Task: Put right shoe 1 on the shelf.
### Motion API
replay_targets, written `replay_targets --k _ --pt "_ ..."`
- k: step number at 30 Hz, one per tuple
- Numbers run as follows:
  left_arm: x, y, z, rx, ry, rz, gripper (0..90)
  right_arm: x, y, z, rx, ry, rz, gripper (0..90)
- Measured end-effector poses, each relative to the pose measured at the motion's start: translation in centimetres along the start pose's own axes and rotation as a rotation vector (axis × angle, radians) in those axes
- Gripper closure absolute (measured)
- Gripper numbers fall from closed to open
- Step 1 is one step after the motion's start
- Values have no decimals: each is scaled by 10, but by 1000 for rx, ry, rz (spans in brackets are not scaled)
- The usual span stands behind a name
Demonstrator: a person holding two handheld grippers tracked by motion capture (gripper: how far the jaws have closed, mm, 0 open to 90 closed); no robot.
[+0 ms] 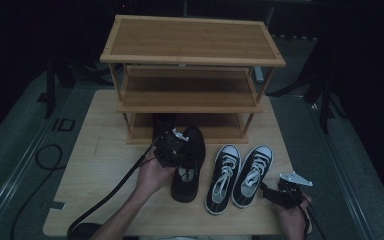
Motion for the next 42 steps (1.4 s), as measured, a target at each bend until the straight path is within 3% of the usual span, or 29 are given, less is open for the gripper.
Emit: replay_targets --k 7,13,16,21,27,30,36,42 --pt "3 -11 -15 -50 56 -22 879 0 0 0 0 0 0 217" --pt "5 -27 -27 -105 102 -70 881 0 0 0 0 0 0 217" --pt "5 -39 -36 -155 145 -79 881 0 0 0 0 0 0 217" --pt "8 -47 -45 -207 194 -95 881 0 0 0 0 0 0 217" --pt "8 -52 -53 -252 245 -144 881 0 0 0 0 0 0 217" --pt "12 -58 -53 -282 248 -179 880 0 0 0 0 0 0 217" --pt "17 -60 -51 -294 263 -242 879 0 0 0 0 0 0 217" --pt "20 -61 -49 -254 235 -234 869 0 0 0 0 0 0 217"
Point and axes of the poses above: each handheld gripper's, and its own axes: x roughly forward along the jaws, z roughly out of its underside, y roughly to its right, the point moved 6 cm from there along x, roughly forward along the jaws, and after that the axes turned 7 degrees about -y, right-handed, at the moved point
